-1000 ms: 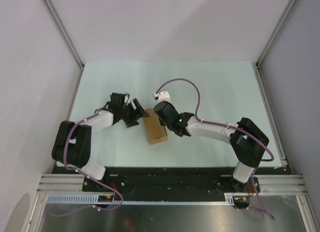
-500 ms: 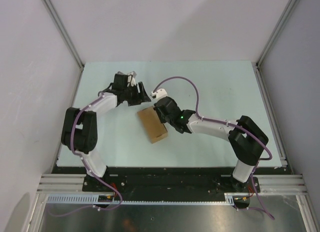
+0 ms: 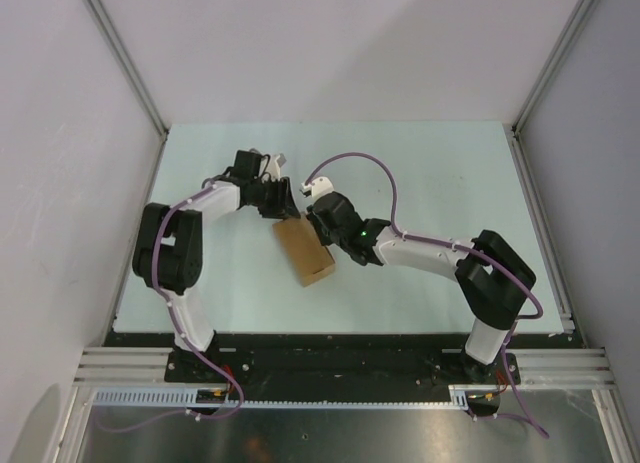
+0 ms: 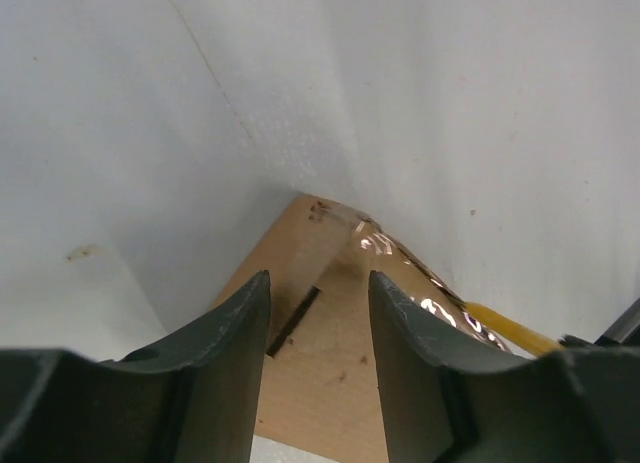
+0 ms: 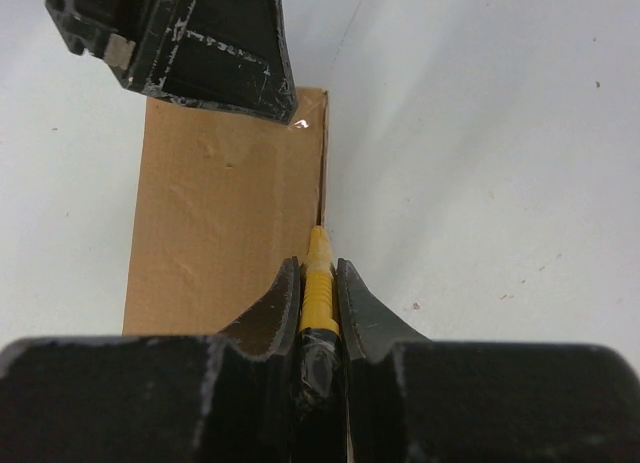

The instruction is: Unpack the express box

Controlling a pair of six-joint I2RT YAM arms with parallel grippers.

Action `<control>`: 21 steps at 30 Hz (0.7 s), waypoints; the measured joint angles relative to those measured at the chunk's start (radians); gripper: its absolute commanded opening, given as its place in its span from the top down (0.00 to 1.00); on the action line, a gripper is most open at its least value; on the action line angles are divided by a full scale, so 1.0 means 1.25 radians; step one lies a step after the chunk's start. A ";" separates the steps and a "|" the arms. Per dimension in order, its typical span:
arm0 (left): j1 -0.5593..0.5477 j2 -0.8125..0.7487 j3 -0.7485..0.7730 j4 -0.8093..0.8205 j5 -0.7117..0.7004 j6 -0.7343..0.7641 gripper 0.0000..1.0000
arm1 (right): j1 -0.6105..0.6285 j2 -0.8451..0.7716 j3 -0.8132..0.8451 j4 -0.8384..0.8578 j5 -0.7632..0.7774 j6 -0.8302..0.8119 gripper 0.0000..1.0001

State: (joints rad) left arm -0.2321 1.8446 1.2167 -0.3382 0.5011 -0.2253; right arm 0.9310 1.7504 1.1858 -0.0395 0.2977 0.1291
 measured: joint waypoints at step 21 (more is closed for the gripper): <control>-0.026 0.014 0.004 -0.002 -0.093 -0.085 0.62 | 0.046 0.000 0.027 -0.047 0.130 0.037 1.00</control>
State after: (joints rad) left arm -0.2646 1.8626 1.2213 -0.3405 0.3843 -0.3313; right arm 0.9886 1.7504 1.2198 -0.0986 0.4599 0.1757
